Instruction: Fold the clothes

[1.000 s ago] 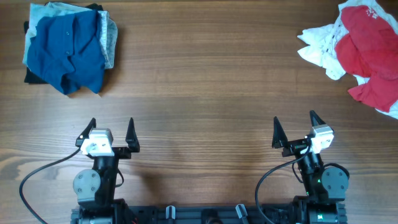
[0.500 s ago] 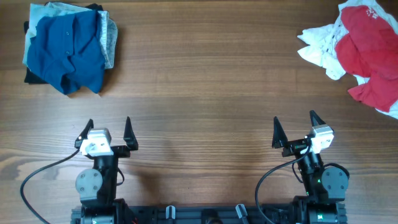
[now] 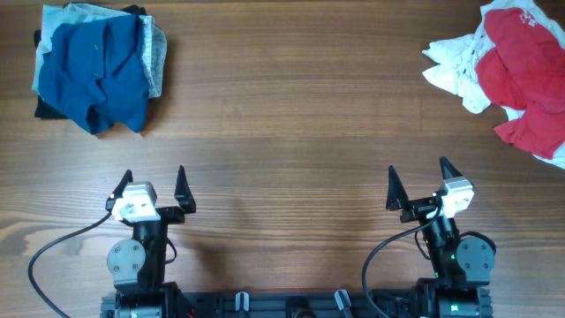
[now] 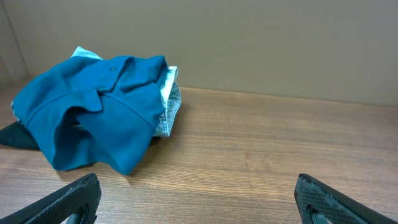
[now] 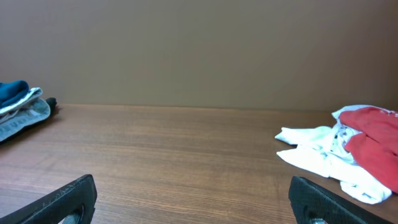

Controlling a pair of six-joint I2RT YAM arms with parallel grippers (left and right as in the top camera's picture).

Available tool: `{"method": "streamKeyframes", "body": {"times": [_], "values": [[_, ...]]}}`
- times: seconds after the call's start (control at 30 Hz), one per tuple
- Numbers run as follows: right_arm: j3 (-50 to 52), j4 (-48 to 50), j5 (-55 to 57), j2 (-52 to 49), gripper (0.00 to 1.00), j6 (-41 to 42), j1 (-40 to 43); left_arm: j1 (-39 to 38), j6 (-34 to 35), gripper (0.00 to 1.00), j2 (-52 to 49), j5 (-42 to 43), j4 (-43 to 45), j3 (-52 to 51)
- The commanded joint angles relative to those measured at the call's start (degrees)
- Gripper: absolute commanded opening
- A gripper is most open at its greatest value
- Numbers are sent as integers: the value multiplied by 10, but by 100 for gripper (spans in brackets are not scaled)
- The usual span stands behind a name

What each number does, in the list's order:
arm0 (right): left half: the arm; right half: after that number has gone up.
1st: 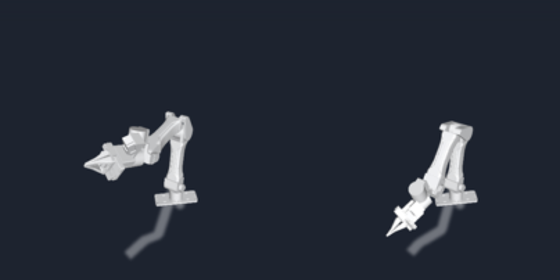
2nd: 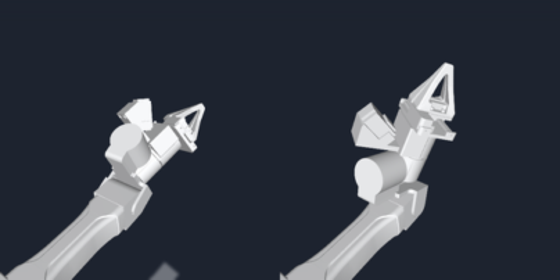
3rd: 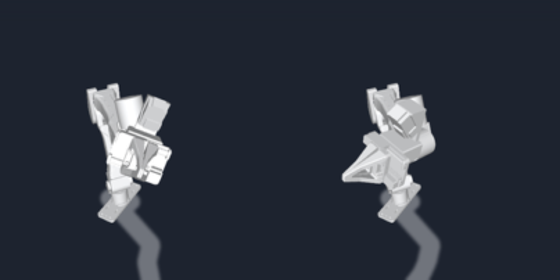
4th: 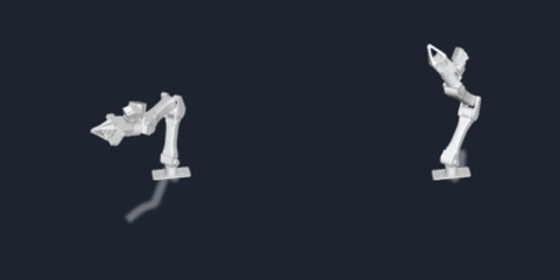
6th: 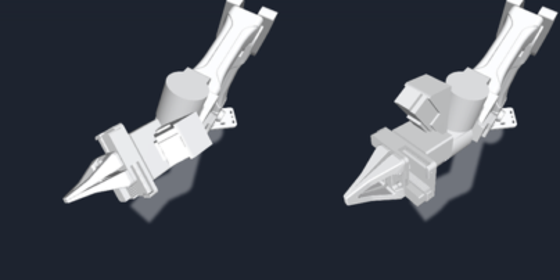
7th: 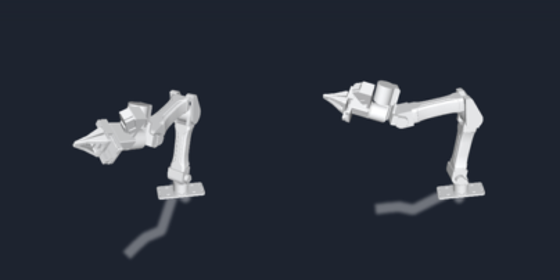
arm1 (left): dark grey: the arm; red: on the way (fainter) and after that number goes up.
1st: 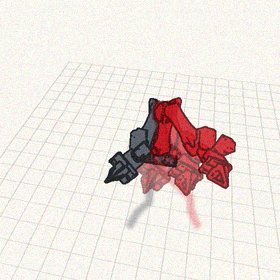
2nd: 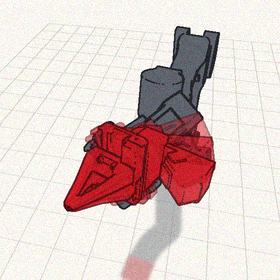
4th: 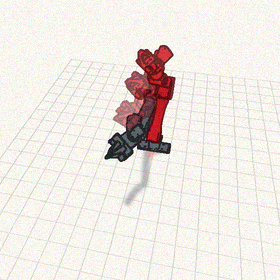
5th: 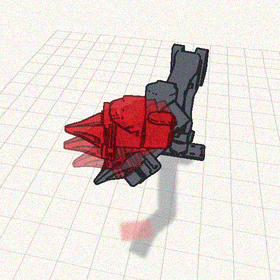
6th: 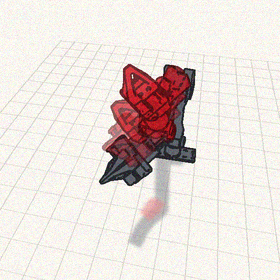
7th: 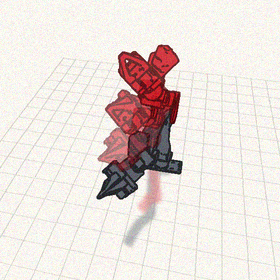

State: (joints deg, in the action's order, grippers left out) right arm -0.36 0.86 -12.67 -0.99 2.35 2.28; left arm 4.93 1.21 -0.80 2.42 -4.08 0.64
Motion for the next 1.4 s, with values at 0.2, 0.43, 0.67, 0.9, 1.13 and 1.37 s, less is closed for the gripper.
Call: {"method": "streamKeyframes", "body": {"times": [0.2,0.43,0.67,0.9,1.13,1.37], "values": [[1,3,-9,7,100,7,-2,-3,8,100,5,-7,-3,-3],[1,3,-9,7,100,7,-2,-3,8,100,5,-8,-3,-3],[1,3,-9,7,100,7,-2,-3,8,100,5,-8,-3,-3],[1,3,-9,7,100,7,-2,-3,8,100,5,-8,-3,-3],[1,3,-9,7,100,7,-2,-3,8,100,5,-8,-3,-3],[1,3,-9,7,100,7,-2,-3,8,100,5,-8,-3,-3]]}}
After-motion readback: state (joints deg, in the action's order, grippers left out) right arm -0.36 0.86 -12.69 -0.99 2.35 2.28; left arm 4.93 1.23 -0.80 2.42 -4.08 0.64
